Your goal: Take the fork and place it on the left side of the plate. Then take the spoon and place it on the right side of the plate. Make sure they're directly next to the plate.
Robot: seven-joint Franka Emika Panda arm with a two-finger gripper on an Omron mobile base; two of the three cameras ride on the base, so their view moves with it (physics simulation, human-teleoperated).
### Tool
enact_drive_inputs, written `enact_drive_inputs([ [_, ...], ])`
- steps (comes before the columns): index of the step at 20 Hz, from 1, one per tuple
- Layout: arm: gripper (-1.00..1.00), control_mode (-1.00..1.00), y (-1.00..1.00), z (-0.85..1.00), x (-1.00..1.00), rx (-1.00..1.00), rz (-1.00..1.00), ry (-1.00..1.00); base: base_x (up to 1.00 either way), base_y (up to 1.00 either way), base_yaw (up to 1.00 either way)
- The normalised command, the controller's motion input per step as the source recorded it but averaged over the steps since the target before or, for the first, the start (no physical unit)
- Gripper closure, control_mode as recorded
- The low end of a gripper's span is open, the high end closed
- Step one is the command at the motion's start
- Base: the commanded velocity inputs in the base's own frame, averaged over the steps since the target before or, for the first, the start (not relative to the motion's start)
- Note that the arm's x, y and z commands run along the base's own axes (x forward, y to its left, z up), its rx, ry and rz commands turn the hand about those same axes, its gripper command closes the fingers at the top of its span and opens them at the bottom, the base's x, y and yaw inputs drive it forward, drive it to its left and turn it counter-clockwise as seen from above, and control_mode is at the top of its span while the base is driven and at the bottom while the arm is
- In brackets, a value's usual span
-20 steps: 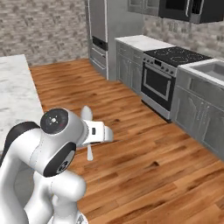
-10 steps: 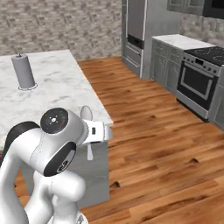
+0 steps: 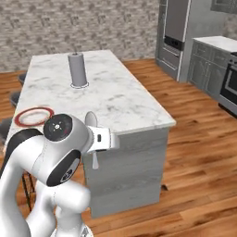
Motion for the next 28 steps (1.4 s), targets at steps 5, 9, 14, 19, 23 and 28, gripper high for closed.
enact_drive_inputs([
  [5, 1.00, 1.00, 0.00, 0.00, 0.00, 0.00, 0.00, 0.00, -0.27, 1.00, -0.01],
  [9, 1.00, 1.00, 0.00, 0.00, 0.00, 0.00, 0.00, 0.00, 0.00, 1.00, -0.22],
  [14, 1.00, 1.00, 0.00, 0.00, 0.00, 0.00, 0.00, 0.00, 0.00, 0.95, -0.36],
  [19, 1.00, 1.00, 0.00, 0.00, 0.00, 0.00, 0.00, 0.00, 0.04, 0.91, -0.39],
  [23, 1.00, 1.00, 0.00, 0.00, 0.00, 0.00, 0.00, 0.00, 0.14, 0.82, -0.45],
  [28, 1.00, 1.00, 0.00, 0.00, 0.00, 0.00, 0.00, 0.00, 0.19, 0.74, -0.49],
])
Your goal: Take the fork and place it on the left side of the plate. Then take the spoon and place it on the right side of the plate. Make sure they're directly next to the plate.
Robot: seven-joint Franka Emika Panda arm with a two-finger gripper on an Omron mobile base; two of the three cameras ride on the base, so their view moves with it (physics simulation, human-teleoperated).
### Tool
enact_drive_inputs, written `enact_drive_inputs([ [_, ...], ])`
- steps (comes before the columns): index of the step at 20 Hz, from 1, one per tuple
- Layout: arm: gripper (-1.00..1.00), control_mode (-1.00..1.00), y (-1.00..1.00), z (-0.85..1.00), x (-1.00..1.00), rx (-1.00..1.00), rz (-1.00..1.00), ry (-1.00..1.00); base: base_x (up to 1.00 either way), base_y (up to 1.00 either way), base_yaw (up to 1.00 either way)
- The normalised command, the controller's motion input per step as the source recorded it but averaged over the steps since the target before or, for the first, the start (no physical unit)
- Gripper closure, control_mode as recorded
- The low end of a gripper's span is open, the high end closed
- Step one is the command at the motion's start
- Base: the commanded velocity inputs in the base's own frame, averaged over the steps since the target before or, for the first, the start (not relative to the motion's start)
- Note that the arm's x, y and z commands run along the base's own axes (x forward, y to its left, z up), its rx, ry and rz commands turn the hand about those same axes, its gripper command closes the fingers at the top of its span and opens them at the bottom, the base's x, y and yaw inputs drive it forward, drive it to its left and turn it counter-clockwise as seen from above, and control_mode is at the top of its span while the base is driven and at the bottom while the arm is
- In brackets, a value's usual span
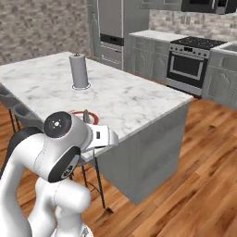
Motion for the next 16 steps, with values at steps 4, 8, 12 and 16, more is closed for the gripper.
enact_drive_inputs([
  [4, 1.00, 1.00, 0.00, 0.00, 0.00, 0.00, 0.00, 0.00, 0.28, 0.74, -0.49],
  [8, 1.00, 1.00, 0.00, 0.00, 0.00, 0.00, 0.00, 0.00, 0.26, 0.75, -0.49],
  [12, 1.00, 1.00, 0.00, 0.00, 0.00, 0.00, 0.00, 0.00, 0.02, 0.81, -0.46],
  [16, 1.00, 1.00, 0.00, 0.00, 0.00, 0.00, 0.00, 0.00, 0.01, 0.79, -0.47],
])
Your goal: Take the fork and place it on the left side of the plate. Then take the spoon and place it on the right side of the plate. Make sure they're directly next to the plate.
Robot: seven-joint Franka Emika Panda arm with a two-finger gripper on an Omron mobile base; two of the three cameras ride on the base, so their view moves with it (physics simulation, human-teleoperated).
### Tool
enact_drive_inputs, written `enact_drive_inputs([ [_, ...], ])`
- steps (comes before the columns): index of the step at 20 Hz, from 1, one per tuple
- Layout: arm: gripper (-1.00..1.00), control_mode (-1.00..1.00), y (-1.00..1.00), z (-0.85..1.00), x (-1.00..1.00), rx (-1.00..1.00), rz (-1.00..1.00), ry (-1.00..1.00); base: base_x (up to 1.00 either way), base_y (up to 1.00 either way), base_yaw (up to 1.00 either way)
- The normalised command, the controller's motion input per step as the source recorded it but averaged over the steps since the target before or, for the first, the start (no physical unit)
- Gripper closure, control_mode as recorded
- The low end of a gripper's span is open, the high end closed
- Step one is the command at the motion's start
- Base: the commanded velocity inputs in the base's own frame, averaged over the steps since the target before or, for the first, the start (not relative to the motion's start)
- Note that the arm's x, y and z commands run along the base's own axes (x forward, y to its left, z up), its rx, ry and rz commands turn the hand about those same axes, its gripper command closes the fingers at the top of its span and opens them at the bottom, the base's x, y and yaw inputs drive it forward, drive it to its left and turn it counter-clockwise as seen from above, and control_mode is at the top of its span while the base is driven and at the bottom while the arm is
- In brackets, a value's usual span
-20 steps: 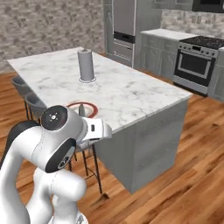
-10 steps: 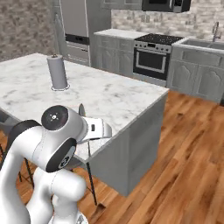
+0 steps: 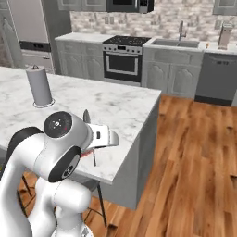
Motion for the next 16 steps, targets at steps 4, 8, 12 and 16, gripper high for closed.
enact_drive_inputs([
  [4, 1.00, 1.00, 0.00, 0.00, 0.00, 0.00, 0.00, 0.00, 0.13, 0.77, -0.48],
  [8, 1.00, 1.00, 0.00, 0.00, 0.00, 0.00, 0.00, 0.00, 0.12, 0.79, -0.46],
  [12, 1.00, -1.00, 0.67, -0.63, 0.11, -0.01, -0.43, 0.13, 0.00, 0.00, 0.00],
  [16, 1.00, -1.00, 0.86, -0.45, 0.31, -0.04, -0.38, 0.16, 0.00, 0.00, 0.00],
])
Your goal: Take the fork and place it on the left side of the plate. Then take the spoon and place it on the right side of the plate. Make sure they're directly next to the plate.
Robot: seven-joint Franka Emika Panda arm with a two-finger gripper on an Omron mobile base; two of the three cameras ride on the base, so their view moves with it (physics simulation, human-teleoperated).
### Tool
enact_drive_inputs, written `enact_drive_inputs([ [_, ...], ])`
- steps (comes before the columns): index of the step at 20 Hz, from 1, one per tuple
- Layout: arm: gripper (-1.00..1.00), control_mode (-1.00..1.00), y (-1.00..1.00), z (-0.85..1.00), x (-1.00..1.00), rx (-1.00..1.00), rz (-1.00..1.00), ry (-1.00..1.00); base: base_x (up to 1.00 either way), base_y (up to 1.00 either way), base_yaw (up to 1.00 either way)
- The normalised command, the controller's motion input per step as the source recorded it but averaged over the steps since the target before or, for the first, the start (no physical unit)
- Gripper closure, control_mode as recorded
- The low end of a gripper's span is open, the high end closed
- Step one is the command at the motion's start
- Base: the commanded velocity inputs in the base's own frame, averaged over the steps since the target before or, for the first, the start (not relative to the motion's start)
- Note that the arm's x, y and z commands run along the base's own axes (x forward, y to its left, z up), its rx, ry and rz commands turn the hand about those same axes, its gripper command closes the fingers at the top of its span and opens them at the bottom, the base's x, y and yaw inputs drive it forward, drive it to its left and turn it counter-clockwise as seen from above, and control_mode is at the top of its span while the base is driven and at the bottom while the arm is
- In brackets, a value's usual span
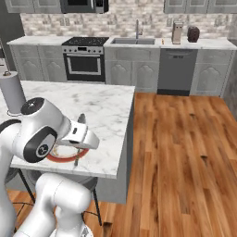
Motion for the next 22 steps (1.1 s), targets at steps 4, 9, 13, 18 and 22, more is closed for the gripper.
enact_drive_inputs([
  [4, 1.00, -1.00, 0.65, -0.29, 0.36, -0.03, -0.23, 0.18, 0.00, 0.00, 0.00],
  [9, 1.00, -1.00, 0.04, -0.23, 0.30, 0.00, -0.07, 0.12, 0.00, 0.00, 0.00],
  [13, 1.00, -1.00, -0.06, -0.30, 0.52, 0.00, -0.01, 0.05, 0.00, 0.00, 0.00],
  [18, 1.00, -1.00, -0.01, -0.45, 0.62, 0.00, 0.04, 0.14, 0.00, 0.00, 0.00],
  [22, 1.00, -1.00, -0.10, -0.54, 0.44, 0.00, 0.10, 0.09, 0.00, 0.00, 0.00],
])
